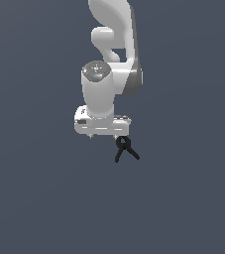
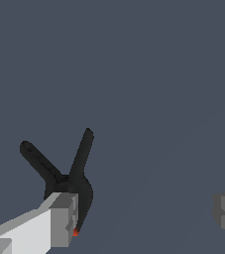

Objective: Pick up the object and move it to a goal position.

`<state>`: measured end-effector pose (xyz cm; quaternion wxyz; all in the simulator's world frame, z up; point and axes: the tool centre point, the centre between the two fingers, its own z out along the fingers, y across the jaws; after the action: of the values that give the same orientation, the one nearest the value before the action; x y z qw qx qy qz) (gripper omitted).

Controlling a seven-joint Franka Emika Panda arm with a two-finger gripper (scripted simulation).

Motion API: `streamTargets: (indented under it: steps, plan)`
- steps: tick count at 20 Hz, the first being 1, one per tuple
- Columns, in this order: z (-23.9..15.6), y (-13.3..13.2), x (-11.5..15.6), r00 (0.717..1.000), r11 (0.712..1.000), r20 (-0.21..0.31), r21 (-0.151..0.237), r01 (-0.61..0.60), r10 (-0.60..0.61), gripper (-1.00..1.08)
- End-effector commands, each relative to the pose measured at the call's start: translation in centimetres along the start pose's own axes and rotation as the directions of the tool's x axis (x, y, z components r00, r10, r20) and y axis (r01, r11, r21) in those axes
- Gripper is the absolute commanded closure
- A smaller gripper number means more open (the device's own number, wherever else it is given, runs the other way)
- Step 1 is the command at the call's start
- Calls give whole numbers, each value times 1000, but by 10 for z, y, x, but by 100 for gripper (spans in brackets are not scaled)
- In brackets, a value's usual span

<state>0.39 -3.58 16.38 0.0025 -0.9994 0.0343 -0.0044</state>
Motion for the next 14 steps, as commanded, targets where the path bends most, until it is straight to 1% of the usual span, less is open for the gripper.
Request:
streamTargets:
  steps: [1, 10, 14]
  plan:
    - [0, 0, 0, 1000, 1000, 0, 0, 0, 0, -92]
    - [3, -5, 2, 999, 999, 1, 1, 53, -53, -92]
    - [3, -5, 2, 999, 999, 1, 1, 53, -53, -92]
